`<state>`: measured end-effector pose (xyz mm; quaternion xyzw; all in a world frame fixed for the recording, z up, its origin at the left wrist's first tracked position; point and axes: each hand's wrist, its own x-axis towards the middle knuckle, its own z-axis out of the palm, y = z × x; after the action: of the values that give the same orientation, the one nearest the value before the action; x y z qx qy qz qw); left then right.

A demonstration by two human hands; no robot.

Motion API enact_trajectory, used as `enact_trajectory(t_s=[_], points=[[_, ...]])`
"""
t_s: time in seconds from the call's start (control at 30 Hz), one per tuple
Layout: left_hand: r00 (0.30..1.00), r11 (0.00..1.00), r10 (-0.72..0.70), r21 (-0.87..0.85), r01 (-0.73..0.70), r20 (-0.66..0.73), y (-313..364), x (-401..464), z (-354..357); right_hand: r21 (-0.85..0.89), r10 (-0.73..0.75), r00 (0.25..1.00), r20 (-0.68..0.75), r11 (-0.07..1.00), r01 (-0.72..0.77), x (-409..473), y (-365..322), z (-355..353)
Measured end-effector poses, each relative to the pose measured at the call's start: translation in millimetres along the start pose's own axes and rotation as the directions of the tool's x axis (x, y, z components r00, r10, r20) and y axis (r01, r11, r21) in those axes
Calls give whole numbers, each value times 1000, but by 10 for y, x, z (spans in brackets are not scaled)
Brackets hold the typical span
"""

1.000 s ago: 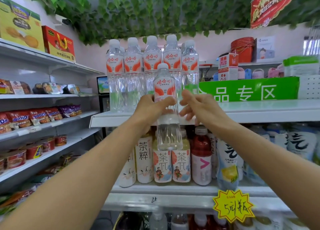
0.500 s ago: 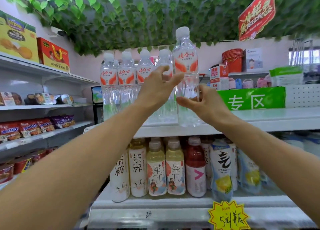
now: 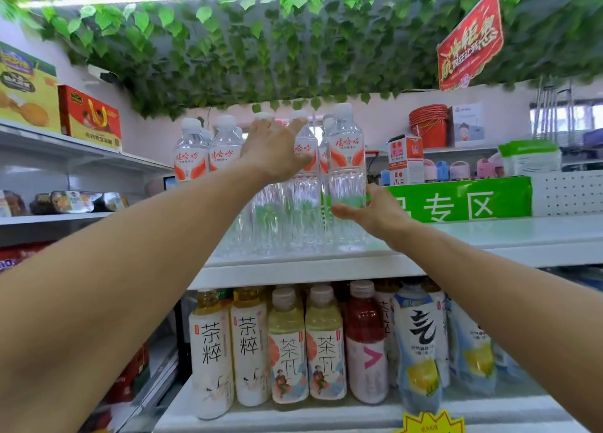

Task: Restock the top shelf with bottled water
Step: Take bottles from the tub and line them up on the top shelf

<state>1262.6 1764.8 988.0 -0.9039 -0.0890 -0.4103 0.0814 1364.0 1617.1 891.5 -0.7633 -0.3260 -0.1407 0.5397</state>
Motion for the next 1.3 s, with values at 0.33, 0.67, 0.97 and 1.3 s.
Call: enact_trajectory(t_s=[0.33, 0.67, 0.97, 1.3], points=[[998, 999, 35, 1, -35, -52, -74, 98, 177, -204, -55, 994, -95, 978, 35, 46, 98, 137], [996, 998, 48, -36, -51, -74, -122, 134, 216, -198, 5, 997, -83, 980, -21, 254, 123, 273], [995, 997, 56, -39, -59, -81, -98, 104, 203, -195, 24, 996, -87, 980, -41, 353, 172, 338], [981, 997, 17, -69, -31, -195, 104, -579, 296, -527, -202, 972, -122, 843, 109, -68, 150, 170]])
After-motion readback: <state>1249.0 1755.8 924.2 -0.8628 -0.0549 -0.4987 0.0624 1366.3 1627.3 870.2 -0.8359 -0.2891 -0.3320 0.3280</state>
